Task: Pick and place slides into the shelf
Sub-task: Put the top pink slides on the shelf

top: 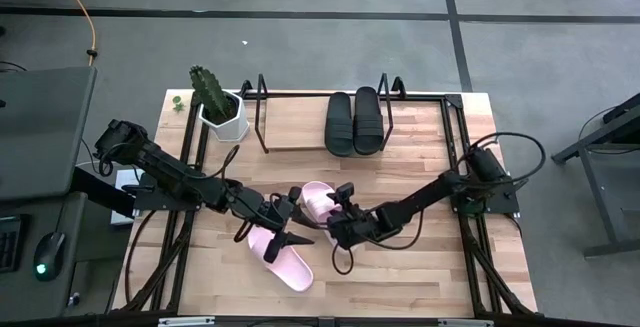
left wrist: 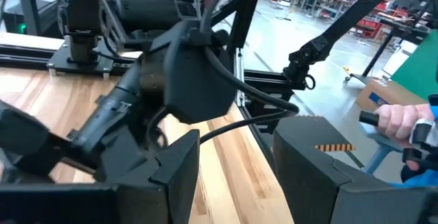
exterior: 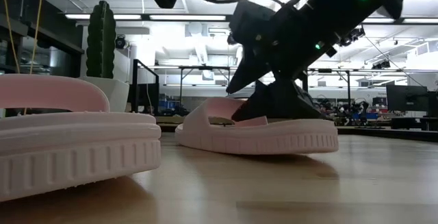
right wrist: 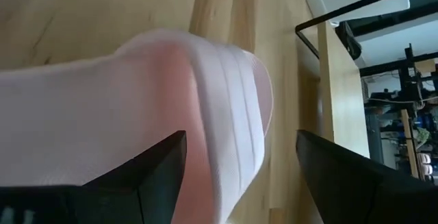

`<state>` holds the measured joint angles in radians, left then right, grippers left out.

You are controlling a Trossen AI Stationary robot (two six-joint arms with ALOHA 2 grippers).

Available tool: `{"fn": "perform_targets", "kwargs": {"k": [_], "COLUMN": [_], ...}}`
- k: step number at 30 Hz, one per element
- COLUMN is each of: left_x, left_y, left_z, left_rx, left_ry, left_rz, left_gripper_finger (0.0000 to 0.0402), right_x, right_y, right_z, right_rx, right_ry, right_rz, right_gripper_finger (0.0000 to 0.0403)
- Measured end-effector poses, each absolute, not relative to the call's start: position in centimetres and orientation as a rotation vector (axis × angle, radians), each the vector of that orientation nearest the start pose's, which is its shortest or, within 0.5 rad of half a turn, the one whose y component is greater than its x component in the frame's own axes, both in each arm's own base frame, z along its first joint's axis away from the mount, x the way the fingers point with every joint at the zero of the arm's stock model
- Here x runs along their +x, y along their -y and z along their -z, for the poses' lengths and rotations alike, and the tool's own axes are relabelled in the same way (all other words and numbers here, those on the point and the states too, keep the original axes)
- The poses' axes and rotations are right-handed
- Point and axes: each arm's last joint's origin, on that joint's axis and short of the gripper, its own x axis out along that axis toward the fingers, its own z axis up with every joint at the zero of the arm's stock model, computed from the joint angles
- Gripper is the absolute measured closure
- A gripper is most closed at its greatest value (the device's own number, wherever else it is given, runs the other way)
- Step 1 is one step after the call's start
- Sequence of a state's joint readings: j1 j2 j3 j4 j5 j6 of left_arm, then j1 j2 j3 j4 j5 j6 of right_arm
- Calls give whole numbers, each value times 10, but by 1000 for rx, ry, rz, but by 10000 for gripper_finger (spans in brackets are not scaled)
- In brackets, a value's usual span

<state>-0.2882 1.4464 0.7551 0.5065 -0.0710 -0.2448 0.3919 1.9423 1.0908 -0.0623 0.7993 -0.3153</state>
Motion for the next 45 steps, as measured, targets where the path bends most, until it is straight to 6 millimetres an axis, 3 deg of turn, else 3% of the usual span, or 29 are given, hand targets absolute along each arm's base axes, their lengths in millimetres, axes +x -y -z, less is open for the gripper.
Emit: {"fn": "perform_targets", "kwargs": {"k": [5,10,26,45], "left_x": [297,297,297,297], "left_y": [86,86,86,86], "left_z": [-238,-238,-237,-235], "left_rx": [-210,-210,-206,-192], "left_ry": [-209,-209,-217,-236], "left_rz": [204,204,204,190], "left_gripper_finger": [227,227,227,227], "right_x": [356,356,356,355], "right_y": [-124,-124,-125,-124], "right_z": [-135,-135,-134,-135], "right_rx": [-810,-809,-799,-829], "right_ry": [-827,-826,-830,-831], "right_rz": [257,257,228,288], "right_gripper_finger": [147,183,392,401]}}
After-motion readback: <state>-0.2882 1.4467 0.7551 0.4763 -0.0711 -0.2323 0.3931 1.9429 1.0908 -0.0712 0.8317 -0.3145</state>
